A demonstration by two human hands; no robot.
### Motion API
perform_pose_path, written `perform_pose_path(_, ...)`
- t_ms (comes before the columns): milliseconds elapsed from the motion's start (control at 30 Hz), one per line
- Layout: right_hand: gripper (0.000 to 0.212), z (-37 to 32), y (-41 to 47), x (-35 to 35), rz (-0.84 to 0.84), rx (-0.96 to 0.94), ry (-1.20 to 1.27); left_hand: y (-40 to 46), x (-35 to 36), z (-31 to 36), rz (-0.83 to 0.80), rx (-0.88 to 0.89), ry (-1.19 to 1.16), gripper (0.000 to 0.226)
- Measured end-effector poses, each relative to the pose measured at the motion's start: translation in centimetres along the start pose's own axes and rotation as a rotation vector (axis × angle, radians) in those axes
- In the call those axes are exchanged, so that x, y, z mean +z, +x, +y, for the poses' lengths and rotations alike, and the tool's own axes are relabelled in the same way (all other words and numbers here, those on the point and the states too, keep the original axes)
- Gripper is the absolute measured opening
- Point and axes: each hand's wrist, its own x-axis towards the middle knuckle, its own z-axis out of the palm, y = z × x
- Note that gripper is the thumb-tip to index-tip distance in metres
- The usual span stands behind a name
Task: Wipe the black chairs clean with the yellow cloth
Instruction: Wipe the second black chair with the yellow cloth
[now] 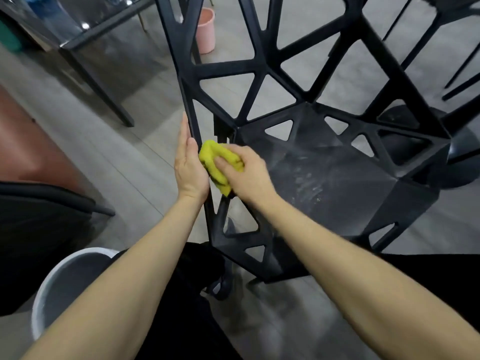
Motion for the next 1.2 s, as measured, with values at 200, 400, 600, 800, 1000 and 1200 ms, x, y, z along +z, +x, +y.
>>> perform_pose_path(200,0.028,2.3,0.5,-1.4,-0.091,0.036,-0.189,0.0,0.2,-0.1,-0.008,0.000,-0.010,0.052)
perform_pose_path(400,0.042,4.2,1.4,-2.1,-0.123,0.003,-0.279,0.0,0.2,-0.2,0.015,-0.024,0.047,0.052)
perform_pose_path(600,0.032,1.5,-5.0,-2.3,-0.291,-0.143,-0.222,0.2,0.1,-0.3,0.020,-0.009,0.074,0.052)
perform_pose_path(800,0.029,0.0,-2.4,-1.0,-0.110,-0.016,-0.239,0.7,0.3,-0.4,0.021,-0.014,0.130,0.051)
perform_pose_path(1000,0.030,0.9,-9.7,-1.1,-0.186,-0.117,-0.072,1.4,0.4,-0.8,0.025,-0.018,0.128,0.051)
perform_pose_path(1200,0.031,0.9,-9.4,-1.2,-0.151,-0.165,-0.080,1.5,0.6,-0.2,0.022,-0.004,0.217,0.052)
